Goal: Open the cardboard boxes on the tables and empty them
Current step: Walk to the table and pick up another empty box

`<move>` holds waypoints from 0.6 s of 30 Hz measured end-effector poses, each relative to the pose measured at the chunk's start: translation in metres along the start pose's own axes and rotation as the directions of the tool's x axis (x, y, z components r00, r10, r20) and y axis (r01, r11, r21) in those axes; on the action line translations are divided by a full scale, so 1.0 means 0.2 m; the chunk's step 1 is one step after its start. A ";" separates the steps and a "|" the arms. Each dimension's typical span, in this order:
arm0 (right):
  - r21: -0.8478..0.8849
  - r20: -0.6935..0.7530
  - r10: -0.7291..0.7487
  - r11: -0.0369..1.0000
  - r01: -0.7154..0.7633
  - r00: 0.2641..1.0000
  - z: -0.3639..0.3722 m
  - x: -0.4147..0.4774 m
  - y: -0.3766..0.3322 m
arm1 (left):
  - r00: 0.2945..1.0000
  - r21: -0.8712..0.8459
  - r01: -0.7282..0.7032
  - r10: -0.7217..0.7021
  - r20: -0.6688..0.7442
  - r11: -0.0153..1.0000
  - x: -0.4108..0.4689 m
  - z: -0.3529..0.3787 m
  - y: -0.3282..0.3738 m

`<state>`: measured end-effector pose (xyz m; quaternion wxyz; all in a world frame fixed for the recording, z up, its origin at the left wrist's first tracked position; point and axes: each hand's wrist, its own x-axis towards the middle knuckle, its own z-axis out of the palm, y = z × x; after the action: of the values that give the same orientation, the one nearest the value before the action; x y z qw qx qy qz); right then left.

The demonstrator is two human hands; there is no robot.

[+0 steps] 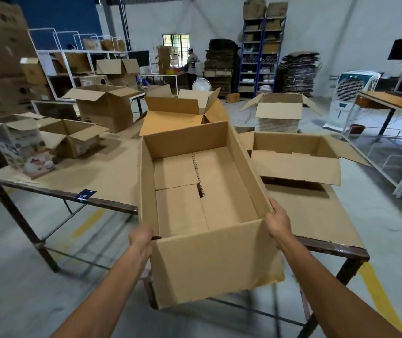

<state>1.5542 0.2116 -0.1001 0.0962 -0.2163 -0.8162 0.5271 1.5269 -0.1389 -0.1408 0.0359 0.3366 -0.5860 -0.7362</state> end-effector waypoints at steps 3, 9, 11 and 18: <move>0.070 -0.052 -0.053 0.996 0.057 0.997 -0.06 -0.06 -0.12 | 0.994 -0.011 -0.100 0.101 0.043 0.995 -0.11 0.01 0.17; 0.241 -0.210 -0.068 0.963 0.119 0.975 -0.23 -0.09 -0.29 | 0.914 0.021 -0.388 0.381 0.141 0.922 -0.36 0.13 0.47; 0.301 -0.276 -0.052 0.943 0.138 0.960 -0.31 -0.11 -0.31 | 0.879 0.036 -0.455 0.443 0.176 0.890 -0.45 0.19 0.54; 0.428 -0.495 0.050 0.883 0.193 0.868 -0.69 -0.27 -0.26 | 0.849 0.193 -0.527 0.505 0.156 0.827 -0.77 0.52 0.60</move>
<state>1.6418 0.2817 0.0099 0.3695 -0.2824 -0.6220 0.6300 1.5490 -0.0206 0.0448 0.1657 0.1309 -0.7368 -0.6423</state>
